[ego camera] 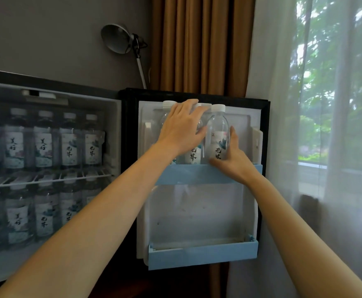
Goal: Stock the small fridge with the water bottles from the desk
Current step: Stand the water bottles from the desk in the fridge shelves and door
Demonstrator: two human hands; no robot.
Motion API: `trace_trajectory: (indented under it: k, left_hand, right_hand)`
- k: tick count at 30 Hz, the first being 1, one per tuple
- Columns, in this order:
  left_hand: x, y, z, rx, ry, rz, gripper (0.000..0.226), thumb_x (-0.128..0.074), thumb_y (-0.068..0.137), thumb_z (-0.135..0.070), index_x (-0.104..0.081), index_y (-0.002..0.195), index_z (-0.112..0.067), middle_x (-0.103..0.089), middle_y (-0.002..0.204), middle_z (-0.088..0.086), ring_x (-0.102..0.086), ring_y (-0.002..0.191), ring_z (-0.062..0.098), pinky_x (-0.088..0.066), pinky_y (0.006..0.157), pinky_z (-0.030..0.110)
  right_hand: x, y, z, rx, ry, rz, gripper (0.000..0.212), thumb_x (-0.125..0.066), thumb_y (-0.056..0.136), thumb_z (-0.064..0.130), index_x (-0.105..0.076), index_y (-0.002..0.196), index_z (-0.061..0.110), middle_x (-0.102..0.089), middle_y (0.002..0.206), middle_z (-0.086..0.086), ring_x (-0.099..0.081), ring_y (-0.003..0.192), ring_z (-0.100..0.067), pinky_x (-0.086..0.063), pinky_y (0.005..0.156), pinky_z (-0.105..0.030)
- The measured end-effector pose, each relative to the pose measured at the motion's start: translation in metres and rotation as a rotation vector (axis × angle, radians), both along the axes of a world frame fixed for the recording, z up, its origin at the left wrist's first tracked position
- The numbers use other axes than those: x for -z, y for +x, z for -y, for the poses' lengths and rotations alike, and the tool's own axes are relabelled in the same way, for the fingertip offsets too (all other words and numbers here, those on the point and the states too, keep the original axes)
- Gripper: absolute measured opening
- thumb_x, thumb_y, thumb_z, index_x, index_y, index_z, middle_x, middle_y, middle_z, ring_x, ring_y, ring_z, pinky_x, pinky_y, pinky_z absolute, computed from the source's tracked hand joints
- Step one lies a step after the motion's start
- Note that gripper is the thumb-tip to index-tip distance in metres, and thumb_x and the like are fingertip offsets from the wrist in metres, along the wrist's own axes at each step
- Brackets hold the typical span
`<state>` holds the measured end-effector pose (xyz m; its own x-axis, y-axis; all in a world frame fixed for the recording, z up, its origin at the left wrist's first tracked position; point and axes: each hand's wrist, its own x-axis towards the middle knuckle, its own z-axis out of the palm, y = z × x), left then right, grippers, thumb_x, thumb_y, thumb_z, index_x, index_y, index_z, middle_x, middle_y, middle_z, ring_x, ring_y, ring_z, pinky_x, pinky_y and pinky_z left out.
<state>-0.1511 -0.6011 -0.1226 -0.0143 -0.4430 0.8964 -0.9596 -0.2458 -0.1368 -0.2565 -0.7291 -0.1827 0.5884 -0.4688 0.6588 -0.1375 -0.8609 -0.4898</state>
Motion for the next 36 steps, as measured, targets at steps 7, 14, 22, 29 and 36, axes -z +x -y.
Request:
trace_trajectory:
  k: [7,14,22,29,36]
  left_hand:
    - [0.025,0.005,-0.025,0.126,-0.193,0.037,0.035,-0.058,0.084,-0.010,-0.059,0.119,-0.007,-0.054,0.123,0.016,-0.048,0.118,0.031,-0.037,0.103,0.039]
    - [0.047,0.024,-0.061,0.132,-0.260,0.036,0.030,-0.057,0.081,-0.004,-0.061,0.110,-0.002,-0.059,0.107,0.017,-0.057,0.100,0.030,-0.046,0.090,0.038]
    - [0.083,0.088,-0.148,-0.025,-0.254,-0.116,0.028,-0.054,0.085,-0.004,-0.058,0.113,-0.003,-0.053,0.110,0.015,-0.056,0.095,0.025,-0.047,0.076,0.029]
    - [0.137,0.133,-0.262,-0.228,-0.262,-0.250,0.024,-0.053,0.086,-0.001,-0.061,0.108,-0.003,-0.053,0.107,0.014,-0.061,0.079,0.026,-0.052,0.069,0.044]
    - [0.198,0.166,-0.408,-0.541,-0.261,-0.417,0.022,-0.052,0.085,-0.001,-0.061,0.105,-0.006,-0.052,0.106,0.011,-0.061,0.084,0.026,-0.052,0.071,0.044]
  right_hand:
    - [0.011,-0.003,-0.017,0.090,-0.044,0.275,0.092,-0.068,0.077,0.016,-0.009,0.148,0.017,-0.046,0.131,-0.014,-0.043,0.120,-0.031,-0.039,0.101,-0.042]
    - [0.030,0.038,-0.080,0.076,-0.536,0.590,0.037,-0.062,0.072,0.003,-0.059,0.108,-0.003,-0.057,0.104,-0.020,-0.047,0.101,-0.030,-0.040,0.089,-0.034]
    - [0.051,0.109,-0.156,-0.175,-0.591,0.535,0.022,-0.053,0.076,0.006,-0.064,0.094,0.000,-0.059,0.097,-0.018,-0.045,0.102,-0.028,-0.041,0.089,-0.035]
    - [0.082,0.178,-0.252,-0.435,-0.574,0.437,0.019,-0.049,0.076,0.007,-0.065,0.084,0.000,-0.060,0.087,-0.016,-0.056,0.089,-0.034,-0.047,0.079,-0.039]
    - [0.127,0.239,-0.381,-0.779,-0.511,0.296,0.014,-0.051,0.076,0.004,-0.064,0.080,0.000,-0.059,0.079,-0.016,-0.056,0.079,-0.035,-0.047,0.068,-0.039]
